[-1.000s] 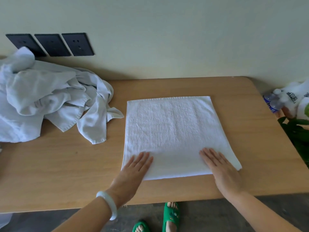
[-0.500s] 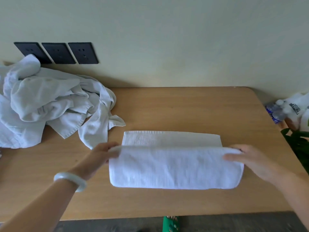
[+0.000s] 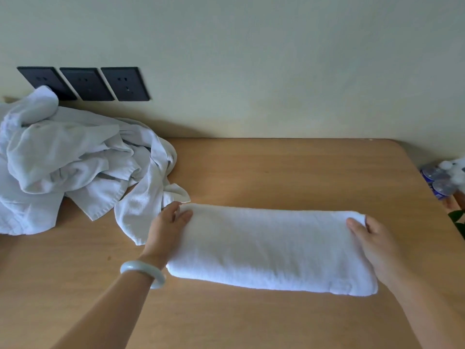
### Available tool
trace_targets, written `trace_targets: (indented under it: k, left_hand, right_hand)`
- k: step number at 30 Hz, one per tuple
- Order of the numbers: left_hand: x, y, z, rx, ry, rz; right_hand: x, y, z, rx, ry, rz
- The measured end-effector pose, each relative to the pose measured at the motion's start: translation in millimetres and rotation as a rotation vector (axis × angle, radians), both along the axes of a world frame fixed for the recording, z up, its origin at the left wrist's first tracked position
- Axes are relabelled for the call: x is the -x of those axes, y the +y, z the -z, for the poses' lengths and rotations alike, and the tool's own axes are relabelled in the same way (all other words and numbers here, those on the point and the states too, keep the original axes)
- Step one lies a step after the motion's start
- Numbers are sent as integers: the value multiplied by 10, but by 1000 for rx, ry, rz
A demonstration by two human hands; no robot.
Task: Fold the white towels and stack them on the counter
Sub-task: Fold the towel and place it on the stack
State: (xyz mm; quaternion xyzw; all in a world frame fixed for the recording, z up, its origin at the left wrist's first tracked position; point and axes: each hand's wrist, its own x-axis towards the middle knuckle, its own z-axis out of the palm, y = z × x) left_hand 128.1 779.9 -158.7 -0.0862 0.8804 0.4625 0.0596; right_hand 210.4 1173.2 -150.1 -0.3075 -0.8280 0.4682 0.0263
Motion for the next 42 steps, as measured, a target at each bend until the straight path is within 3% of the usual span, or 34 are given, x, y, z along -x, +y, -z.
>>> trace_targets:
  k: [5, 12, 14, 17, 19, 22, 24, 29, 33, 35, 39, 42]
  left_hand:
    - [175, 105, 257, 175, 12, -17]
    - [197, 142, 286, 215, 55, -2]
    - [224, 182, 255, 202, -17, -37]
    - [276, 157, 190, 131, -172, -127]
    - [260, 46, 136, -24, -290, -161]
    - [30, -98, -10, -376, -507, -179]
    - [-143, -183, -25, -422, -576, -148]
    - [-336, -185, 19, -290, -455, -11]
    - [-429, -89, 4, -316, -303, 8]
    - [-480, -70, 36, -308, -201, -8]
    - [-572, -38, 175, -1, -91, -41]
    - [-599, 75, 205, 117, -58, -104]
  right_hand:
    - [200, -66, 354, 47, -33, 109]
    - [304, -4, 426, -24, -43, 127]
    - [355, -39, 424, -90, -97, 136]
    - [439, -67, 358, -184, -193, 166]
    - [443, -22, 288, -178, -205, 169]
    - [230, 107, 152, -5, -242, 128]
    - [-33, 169, 73, 151, -306, 92]
    - [-513, 88, -5, 310, -356, 11]
    - [-513, -4, 8, 324, -236, 45]
    - [-483, -44, 10, 281, -155, 70]
    - [-520, -82, 236, 110, -151, 113]
    - [-539, -161, 376, -24, -173, 131]
